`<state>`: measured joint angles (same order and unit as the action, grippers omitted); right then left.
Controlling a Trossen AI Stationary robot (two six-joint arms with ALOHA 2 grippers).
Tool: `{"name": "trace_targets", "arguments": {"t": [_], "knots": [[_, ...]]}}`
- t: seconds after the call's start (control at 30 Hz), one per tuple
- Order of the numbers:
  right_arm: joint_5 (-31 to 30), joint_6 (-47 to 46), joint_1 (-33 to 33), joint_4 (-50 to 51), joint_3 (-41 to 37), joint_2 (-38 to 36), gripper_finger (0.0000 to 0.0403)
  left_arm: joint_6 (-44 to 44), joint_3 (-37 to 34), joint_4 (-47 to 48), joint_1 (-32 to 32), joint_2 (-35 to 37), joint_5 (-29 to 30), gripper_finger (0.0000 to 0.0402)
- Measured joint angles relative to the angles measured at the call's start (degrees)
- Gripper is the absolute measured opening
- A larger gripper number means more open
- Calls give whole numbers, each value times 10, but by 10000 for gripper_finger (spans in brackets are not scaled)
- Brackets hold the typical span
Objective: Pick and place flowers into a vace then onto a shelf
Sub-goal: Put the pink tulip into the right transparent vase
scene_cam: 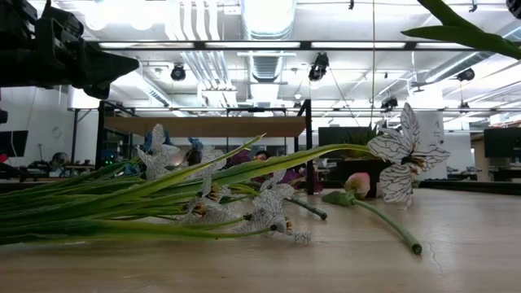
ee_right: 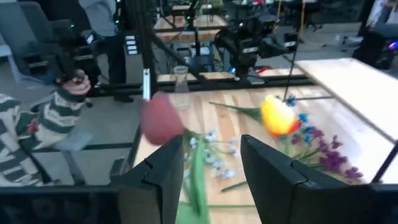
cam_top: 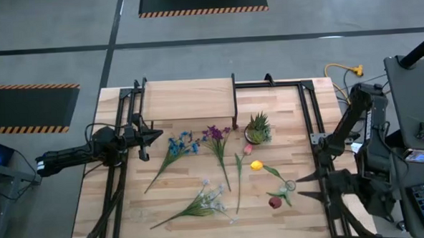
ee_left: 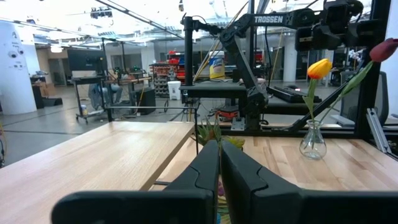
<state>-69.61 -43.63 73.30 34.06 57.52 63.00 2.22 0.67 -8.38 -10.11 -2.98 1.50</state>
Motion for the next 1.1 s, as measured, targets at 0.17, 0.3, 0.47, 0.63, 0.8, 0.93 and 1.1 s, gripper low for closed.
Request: {"name": "trace_targets", "arguments": {"t": [0.17,0.3,0.47,0.63,0.8,0.93,1.1], "knots": [[-44,45,-34,-37,-1,-31,134,0,0,0,0,0,0,0],[-38,160,-82,-156,-1,-47,113,0,0,0,0,0,0,0],[131,367,-157,-306,0,-56,86,0,0,0,0,0,0,0],[234,482,-222,-347,0,-69,60,0,0,0,0,0,0,0],[268,494,-302,-320,-1,-87,37,0,0,0,0,0,0,0],[418,487,-397,-313,-1,-98,28,0,0,0,0,0,0,0],[528,485,-499,-293,-2,-100,27,0,0,0,0,0,0,0]]}}
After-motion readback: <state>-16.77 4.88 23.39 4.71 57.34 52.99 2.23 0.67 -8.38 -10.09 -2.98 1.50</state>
